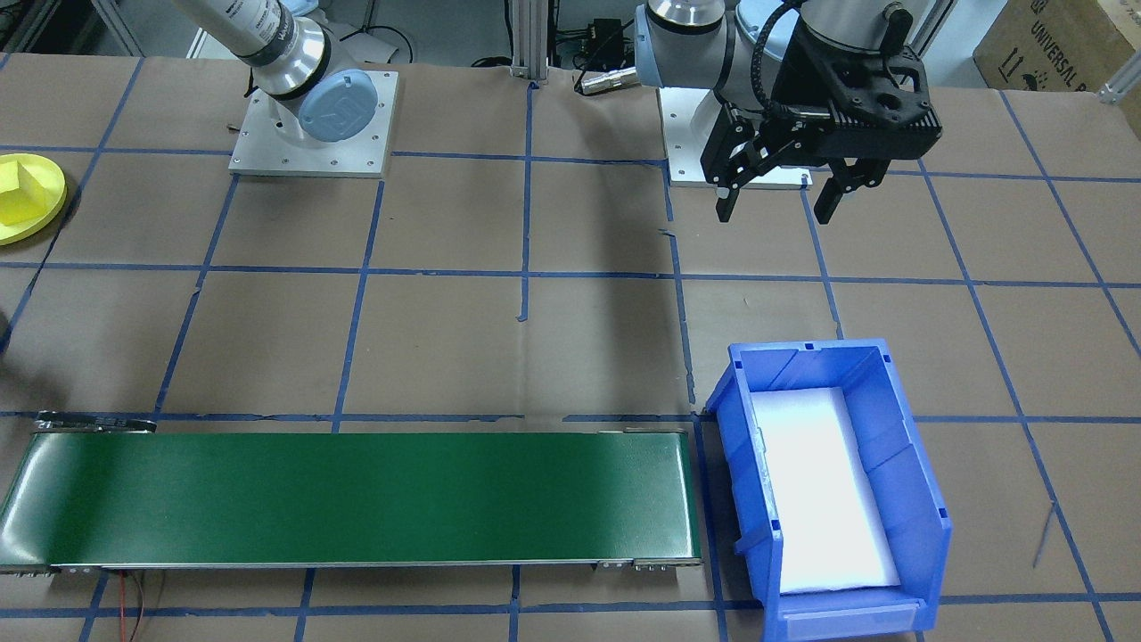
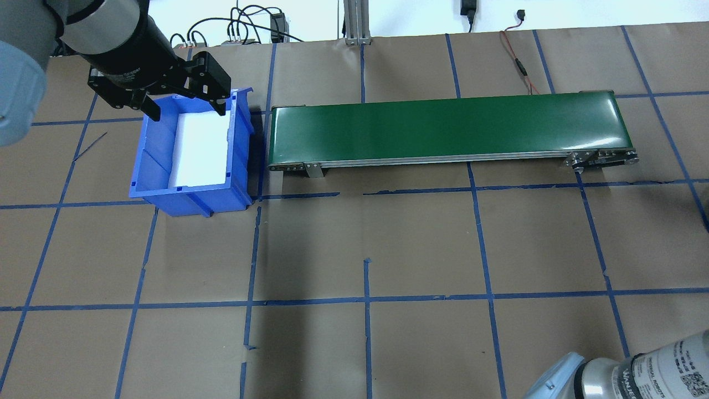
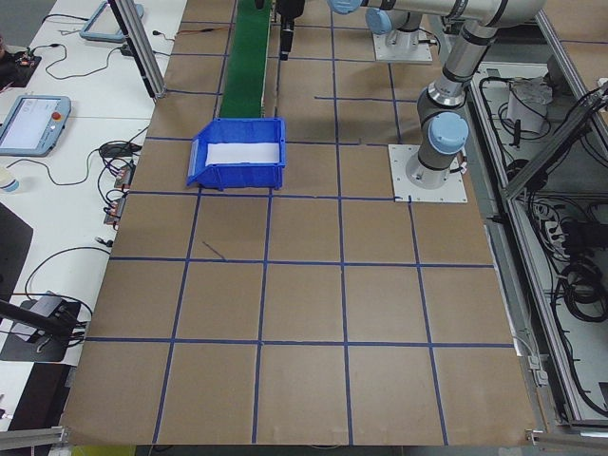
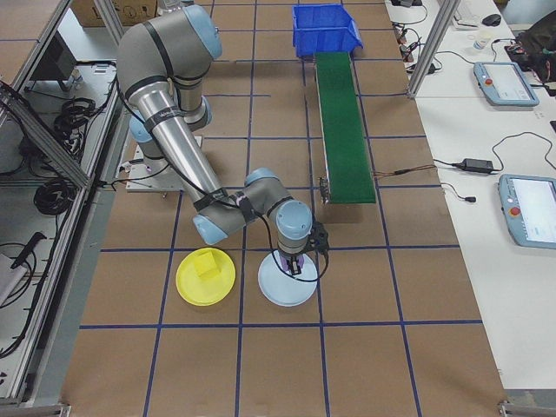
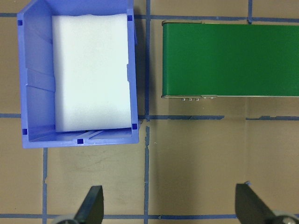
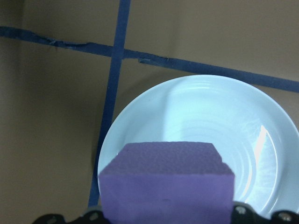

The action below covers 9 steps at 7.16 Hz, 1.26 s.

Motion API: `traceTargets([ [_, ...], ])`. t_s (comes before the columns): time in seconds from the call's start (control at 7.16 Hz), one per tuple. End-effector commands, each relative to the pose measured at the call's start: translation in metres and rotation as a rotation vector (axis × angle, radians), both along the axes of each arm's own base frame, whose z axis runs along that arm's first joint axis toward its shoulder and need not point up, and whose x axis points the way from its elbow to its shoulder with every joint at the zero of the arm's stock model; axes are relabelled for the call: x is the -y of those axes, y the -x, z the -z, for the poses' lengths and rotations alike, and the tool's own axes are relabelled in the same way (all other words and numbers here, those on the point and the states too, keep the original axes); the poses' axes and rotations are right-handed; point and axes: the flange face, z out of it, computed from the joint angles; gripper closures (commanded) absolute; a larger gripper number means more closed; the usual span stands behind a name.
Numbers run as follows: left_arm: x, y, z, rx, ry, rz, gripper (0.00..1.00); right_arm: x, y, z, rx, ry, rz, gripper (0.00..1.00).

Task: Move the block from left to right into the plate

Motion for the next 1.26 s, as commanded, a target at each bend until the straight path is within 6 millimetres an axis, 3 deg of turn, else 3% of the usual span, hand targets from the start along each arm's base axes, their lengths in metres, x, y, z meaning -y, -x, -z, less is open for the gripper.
traceTargets([
  [0.0, 0.000, 0.001, 0.000, 0.000, -0.001, 0.003, 0.00, 0.000, 0.003, 0.008, -0.003, -0.014, 0.004, 0.00],
  [0.28, 0.000, 0.001, 0.000, 0.001, 0.000, 0.003, 0.00, 0.000, 0.004, -0.009, -0.018, -0.002, 0.006, 0.00],
  [0.42, 0.000, 0.001, 0.000, 0.003, 0.000, 0.002, 0.00, 0.003, -0.006, -0.056, -0.075, 0.044, 0.014, 0.00],
  [0.56, 0.000, 0.001, 0.000, 0.004, 0.000, 0.002, 0.00, 0.015, -0.046, -0.112, -0.115, 0.086, 0.034, 0.00],
  [0.7, -0.001, 0.003, 0.000, 0.005, -0.002, 0.007, 0.00, 0.046, -0.117, -0.143, -0.118, 0.104, 0.007, 0.00],
  [0.98, -0.001, 0.003, 0.002, 0.005, -0.005, 0.007, 0.00, 0.097, -0.269, -0.169, -0.181, 0.089, -0.010, 0.00],
  [1.12, -0.001, 0.003, 0.002, 0.005, -0.003, 0.007, 0.00, 0.094, -0.339, -0.186, -0.157, 0.069, 0.012, 0.00],
])
